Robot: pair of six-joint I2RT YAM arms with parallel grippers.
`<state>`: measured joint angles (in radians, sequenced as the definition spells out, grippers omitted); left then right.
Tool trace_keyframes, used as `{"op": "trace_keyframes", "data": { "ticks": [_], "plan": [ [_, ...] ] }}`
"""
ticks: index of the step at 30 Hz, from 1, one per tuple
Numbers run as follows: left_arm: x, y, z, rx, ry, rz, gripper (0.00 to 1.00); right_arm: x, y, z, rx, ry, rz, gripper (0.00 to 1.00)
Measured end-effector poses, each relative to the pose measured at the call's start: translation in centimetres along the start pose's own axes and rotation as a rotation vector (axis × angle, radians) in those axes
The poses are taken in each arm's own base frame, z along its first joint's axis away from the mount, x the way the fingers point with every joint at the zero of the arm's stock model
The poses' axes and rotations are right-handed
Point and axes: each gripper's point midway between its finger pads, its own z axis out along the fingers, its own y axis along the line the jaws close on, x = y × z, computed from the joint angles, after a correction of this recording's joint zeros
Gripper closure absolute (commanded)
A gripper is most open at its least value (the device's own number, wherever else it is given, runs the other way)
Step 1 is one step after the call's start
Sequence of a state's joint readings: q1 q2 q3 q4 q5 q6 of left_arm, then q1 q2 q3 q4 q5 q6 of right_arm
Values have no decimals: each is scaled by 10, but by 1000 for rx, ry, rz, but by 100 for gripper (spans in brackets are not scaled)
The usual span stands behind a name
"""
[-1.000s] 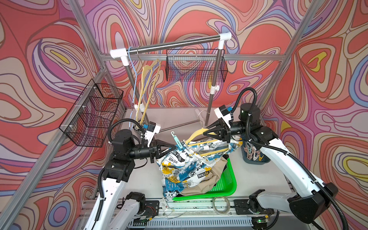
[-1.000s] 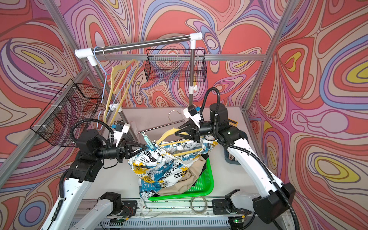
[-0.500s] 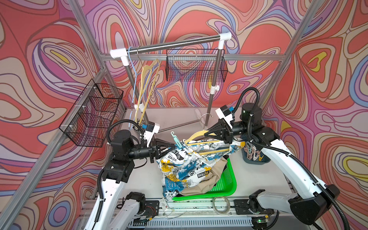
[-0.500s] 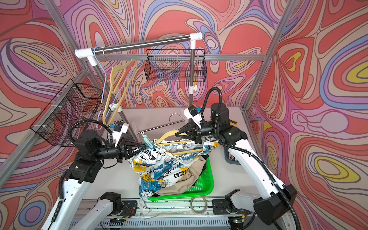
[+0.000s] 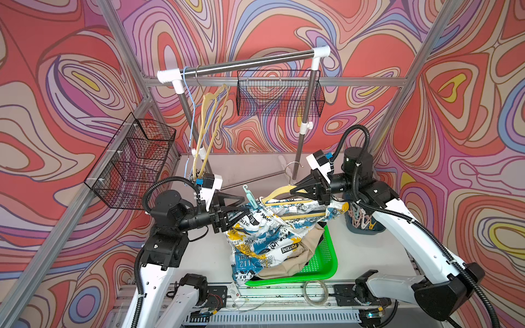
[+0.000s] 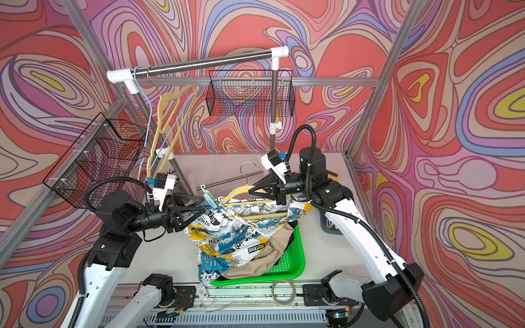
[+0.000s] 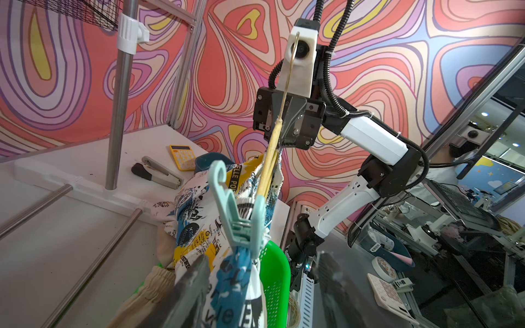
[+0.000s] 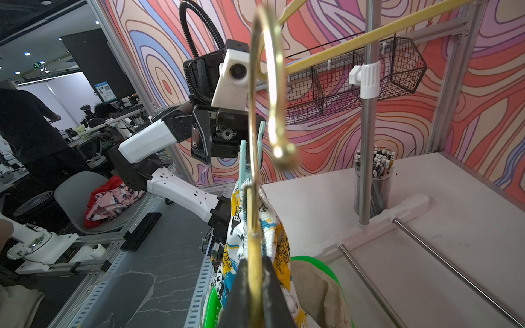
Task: Remove the clothespins securing shorts to the hanger
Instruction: Remove the clothespin from the hanger.
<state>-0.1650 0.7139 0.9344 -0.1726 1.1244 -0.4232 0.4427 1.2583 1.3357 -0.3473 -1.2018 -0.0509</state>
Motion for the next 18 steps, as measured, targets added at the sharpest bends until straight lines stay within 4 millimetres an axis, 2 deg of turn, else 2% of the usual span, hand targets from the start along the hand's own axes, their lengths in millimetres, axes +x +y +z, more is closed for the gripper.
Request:
{"op": "trace_keyframes", "data": {
  "ticks": [3, 7, 13, 18],
  "plan": [
    [-9, 2, 3, 11, -22, 10, 37, -1, -2, 0, 9, -1, -3, 100],
    [-20, 10, 9, 23, -43, 13, 38, -2, -2, 0, 10, -6, -12, 100],
    [-22, 18, 15, 28, -39, 4, 38, 0, -2, 0, 10, -9, -11, 100],
    [-23, 14, 21, 61, -36, 19, 48, 0, -2, 0, 9, -12, -12, 100]
  ]
}}
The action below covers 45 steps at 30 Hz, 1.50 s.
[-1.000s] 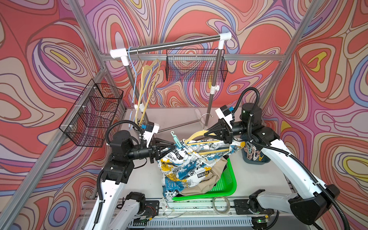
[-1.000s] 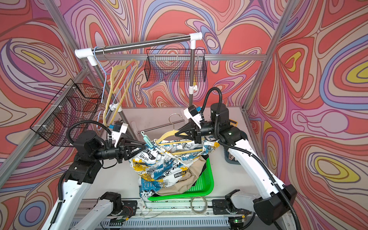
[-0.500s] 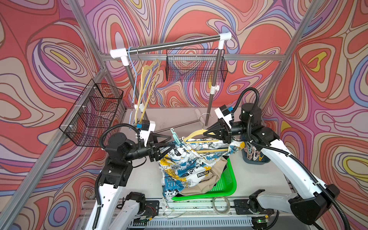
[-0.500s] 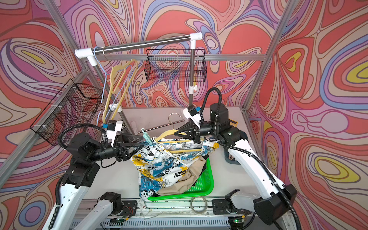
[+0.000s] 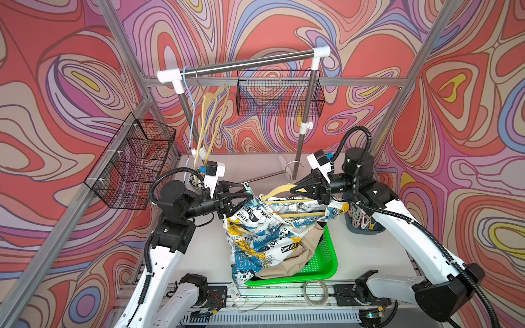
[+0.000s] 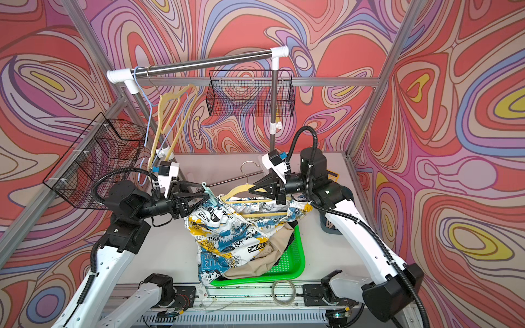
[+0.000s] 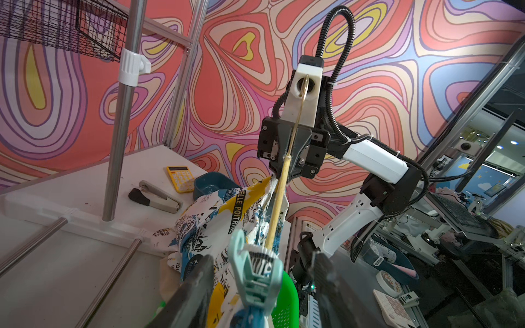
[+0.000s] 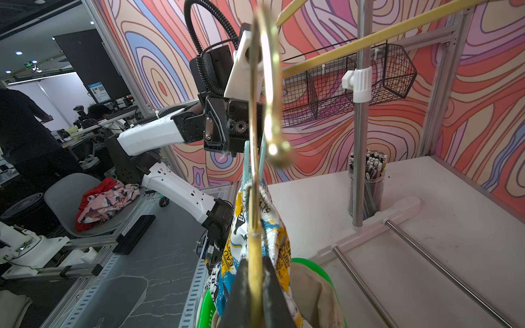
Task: Remove the clothespins securing shorts to the hanger
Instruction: Remove the clothespin from the hanger.
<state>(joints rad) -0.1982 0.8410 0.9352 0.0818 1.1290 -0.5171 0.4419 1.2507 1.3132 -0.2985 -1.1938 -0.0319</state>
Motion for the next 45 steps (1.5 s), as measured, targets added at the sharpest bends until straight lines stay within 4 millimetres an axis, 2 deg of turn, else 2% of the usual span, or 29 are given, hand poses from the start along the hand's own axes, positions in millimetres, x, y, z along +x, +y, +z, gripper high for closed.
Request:
{"op": "trace_keyframes", "data": {
  "ticks": [8, 12, 16, 22, 35, 45],
  "plan": [
    [2, 0, 3, 12, 8, -3, 59, -2, 0, 0, 0, -5, -6, 100],
    [1, -1, 3, 15, 6, 1, 60, -1, -1, 0, -1, -4, -3, 100],
    [-1, -4, 4, 24, 2, 8, 66, -1, 0, 0, -9, -5, -3, 100],
    [-2, -5, 6, 36, 0, 17, 66, -1, 2, 0, -17, -5, -3, 100],
    [-4, -7, 8, 48, -6, 27, 100, -2, 3, 0, -24, -5, -4, 100],
    [-11, -5, 8, 22, -29, 32, 100, 4, -1, 0, 8, 12, 13, 100]
  ]
}}
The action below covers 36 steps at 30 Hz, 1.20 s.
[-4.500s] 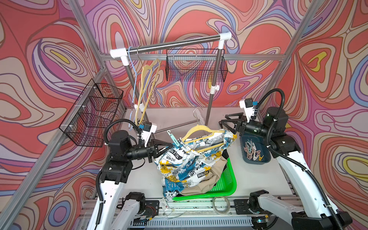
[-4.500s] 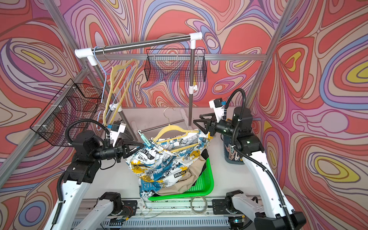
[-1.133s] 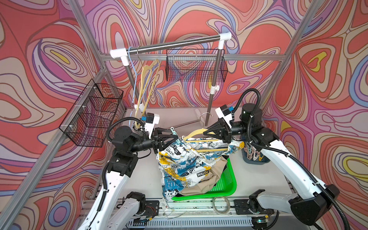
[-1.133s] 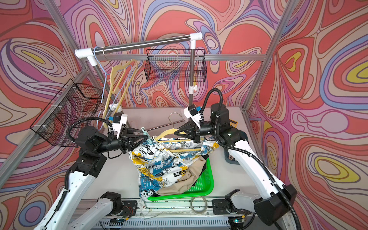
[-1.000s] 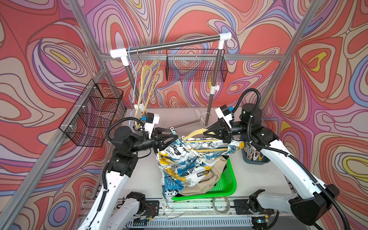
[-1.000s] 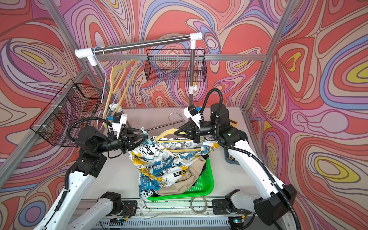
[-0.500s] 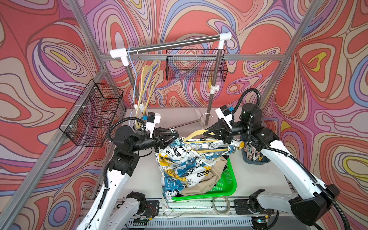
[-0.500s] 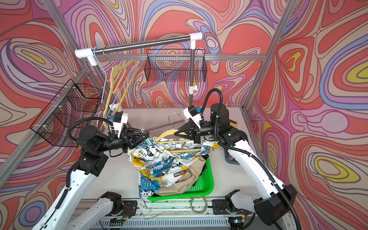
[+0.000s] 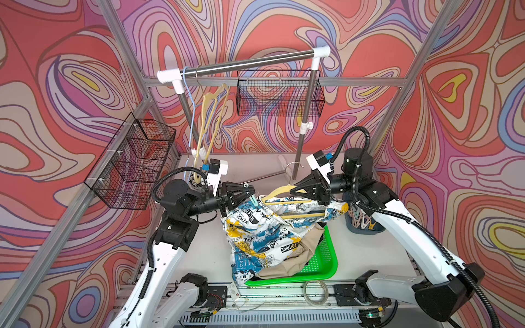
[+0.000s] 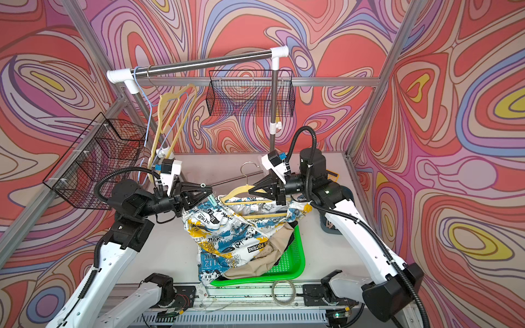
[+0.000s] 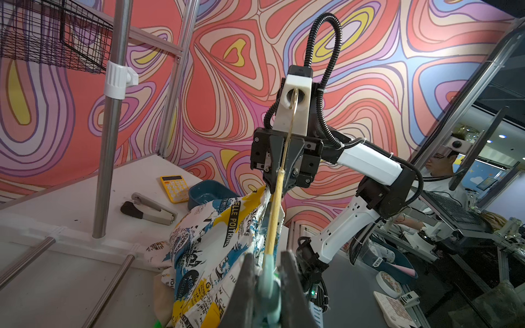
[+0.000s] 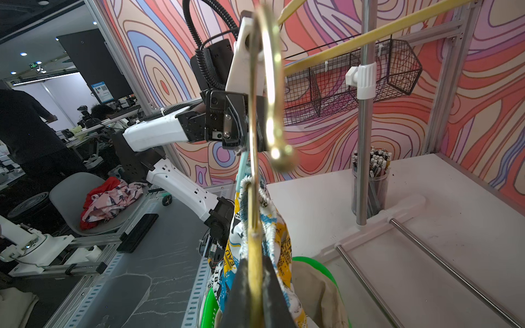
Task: Remove the clothespins securing shorts to the hanger
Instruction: Remove the clothespin from the hanger, then place the hanger in the basket.
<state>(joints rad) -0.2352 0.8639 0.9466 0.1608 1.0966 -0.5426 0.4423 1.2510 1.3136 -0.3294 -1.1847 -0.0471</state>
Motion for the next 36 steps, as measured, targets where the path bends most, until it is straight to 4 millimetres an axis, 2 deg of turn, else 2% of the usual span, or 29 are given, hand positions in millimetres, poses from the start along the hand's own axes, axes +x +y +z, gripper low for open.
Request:
{"op": "trace_keyframes", "data": {
  "ticks": [7, 12, 16, 18, 20, 23, 26, 28, 32, 34, 36],
  "plan": [
    [-32, -20, -5, -18, -69, 100, 100, 12, -12, -1, 73, 36, 33, 100],
    [-56, -39, -14, -47, -134, 196, 100, 30, -31, 4, 107, 68, 91, 100],
    [-72, -57, -21, -55, -173, 257, 100, 67, -62, 14, 141, 130, 210, 100],
    [-75, -65, -24, -52, -185, 274, 100, 94, -78, 19, 161, 176, 289, 100],
    [-76, -71, -26, -47, -192, 287, 100, 130, -94, 22, 198, 235, 385, 100],
    [-76, -73, -27, -45, -194, 290, 100, 173, -105, 23, 228, 296, 514, 100],
    [-75, -71, -27, -45, -192, 279, 100, 196, -106, 25, 253, 344, 584, 99],
    [-74, -70, -26, -46, -190, 274, 100, 199, -103, 26, 270, 365, 591, 89],
    [-70, -64, -24, -40, -182, 249, 100, 207, -101, 19, 357, 429, 600, 56],
    [-69, -60, -22, -38, -181, 234, 100, 212, -100, 11, 414, 471, 612, 49],
    [-66, -53, -19, -36, -177, 215, 100, 209, -100, 2, 473, 497, 608, 46]
  ]
}}
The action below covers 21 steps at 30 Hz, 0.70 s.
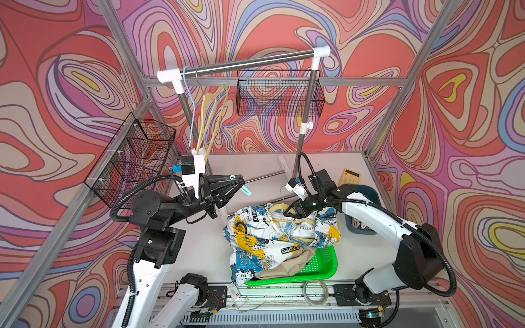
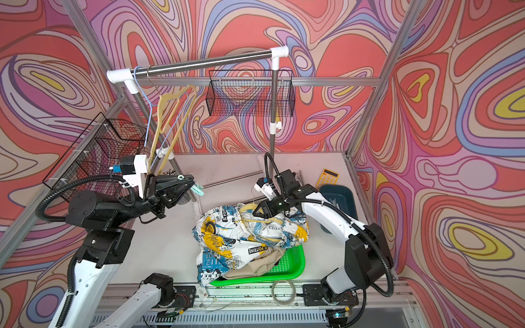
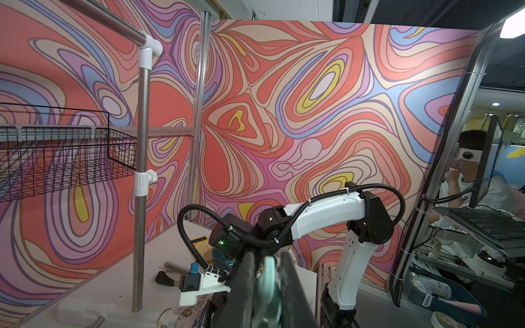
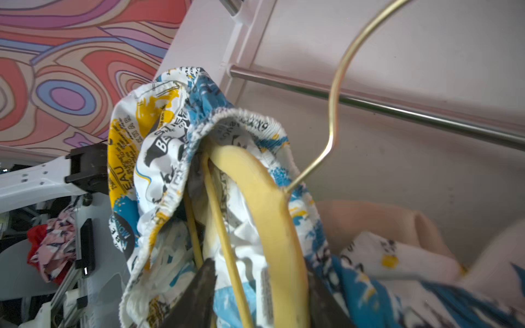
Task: Remove the clothespins securing shorts to the hanger
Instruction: Place the hanger in the basket.
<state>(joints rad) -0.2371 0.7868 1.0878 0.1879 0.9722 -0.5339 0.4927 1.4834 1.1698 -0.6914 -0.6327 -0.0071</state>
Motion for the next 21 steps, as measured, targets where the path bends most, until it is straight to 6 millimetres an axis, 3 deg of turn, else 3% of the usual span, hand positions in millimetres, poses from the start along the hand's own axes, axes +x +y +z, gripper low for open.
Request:
{"op": "trace_keyframes", "data": {
  "ticks": [4, 11, 14, 18, 21],
  "plan": [
    [8, 10, 4, 1, 7, -37, 100, -15, 5, -37, 125, -62, -31, 40],
    [13, 18, 9, 16, 1, -78, 100, -57, 35, -120, 278, -263, -126, 40],
    [14, 18, 13, 39, -4, -100, 100, -64, 60, -148, 254, -348, -180, 37],
    [22, 14, 26, 98, 3, -139, 100, -74, 114, -180, 86, -505, -287, 35],
    [37, 11, 39, 150, 31, -183, 100, -83, 147, -190, -75, -594, -350, 34]
  ]
}}
